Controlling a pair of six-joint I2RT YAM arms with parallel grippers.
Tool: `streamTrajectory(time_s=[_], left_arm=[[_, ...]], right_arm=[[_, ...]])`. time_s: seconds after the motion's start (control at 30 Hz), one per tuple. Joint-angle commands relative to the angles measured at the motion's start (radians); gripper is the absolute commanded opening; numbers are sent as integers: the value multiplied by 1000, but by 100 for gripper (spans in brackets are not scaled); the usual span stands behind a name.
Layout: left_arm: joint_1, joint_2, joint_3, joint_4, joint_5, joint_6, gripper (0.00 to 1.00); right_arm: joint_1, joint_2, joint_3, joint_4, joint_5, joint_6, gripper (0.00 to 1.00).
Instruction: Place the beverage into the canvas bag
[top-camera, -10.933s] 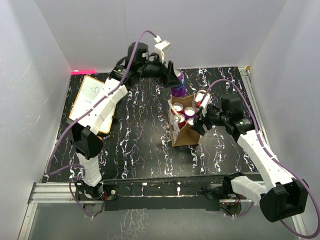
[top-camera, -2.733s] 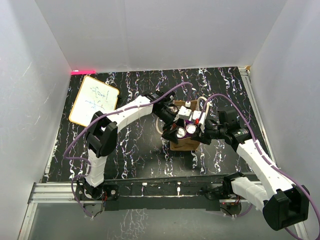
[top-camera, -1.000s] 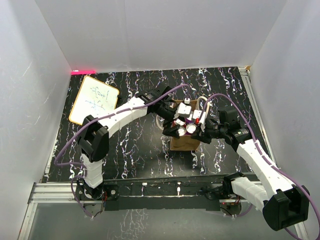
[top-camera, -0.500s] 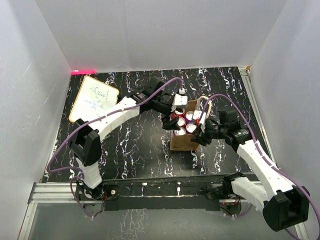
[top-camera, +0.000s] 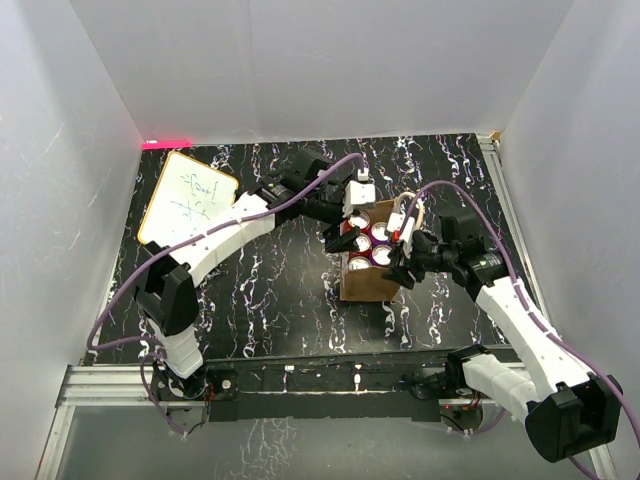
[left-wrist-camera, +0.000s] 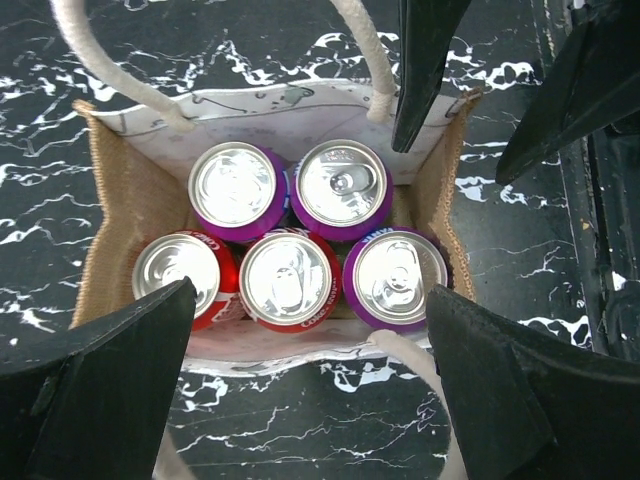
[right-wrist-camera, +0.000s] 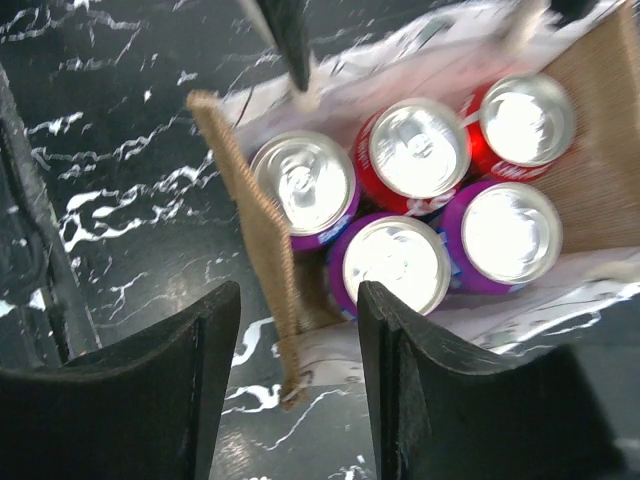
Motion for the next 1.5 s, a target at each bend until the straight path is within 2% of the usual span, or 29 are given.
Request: streamTrajectory(time_s=[0.0, 0.17, 0.27, 0.4, 0.53, 0.7, 0.8, 0.97, 1.07, 1.13, 1.2, 1.37, 1.47], left_arm=[[19, -97, 63, -30, -48, -24, 97], [87, -151, 66, -4, -68, -112, 97], [141, -200, 43, 26, -123, -164, 97], [205, -268, -7, 68, -292, -225, 97], [272, -339, -74, 125, -485, -251, 97], [409, -431, -164, 218, -685, -345, 97], [481, -491, -223, 246, -655, -395, 97], [601, -575, -351, 330, -558, -479, 97], [705, -616, -402, 401, -542, -628, 97], [761, -640, -420, 418, -595, -761, 97], [791, -666, -436, 427, -624, -821, 97], [799, -691, -439, 405, -652, -775, 97], [799, -691, -421, 368, -612, -698, 97]], right_arm=[[-5, 2, 152, 18, 35, 36, 54], [-5, -2, 261, 21, 77, 145, 57], [-6, 0, 312, 26, 154, 204, 69], [-5, 9, 363, 8, 256, 205, 73], [-6, 30, 410, 21, 322, 238, 86], [-5, 104, 481, 34, 354, 286, 93], [-6, 158, 520, 56, 397, 334, 96], [-6, 261, 612, 85, 573, 444, 98], [-7, 307, 653, 114, 672, 513, 98], [-6, 319, 665, 142, 701, 548, 98], [-6, 325, 672, 168, 731, 572, 98], [-6, 309, 682, 166, 782, 542, 98], [-8, 276, 689, 151, 787, 519, 98]])
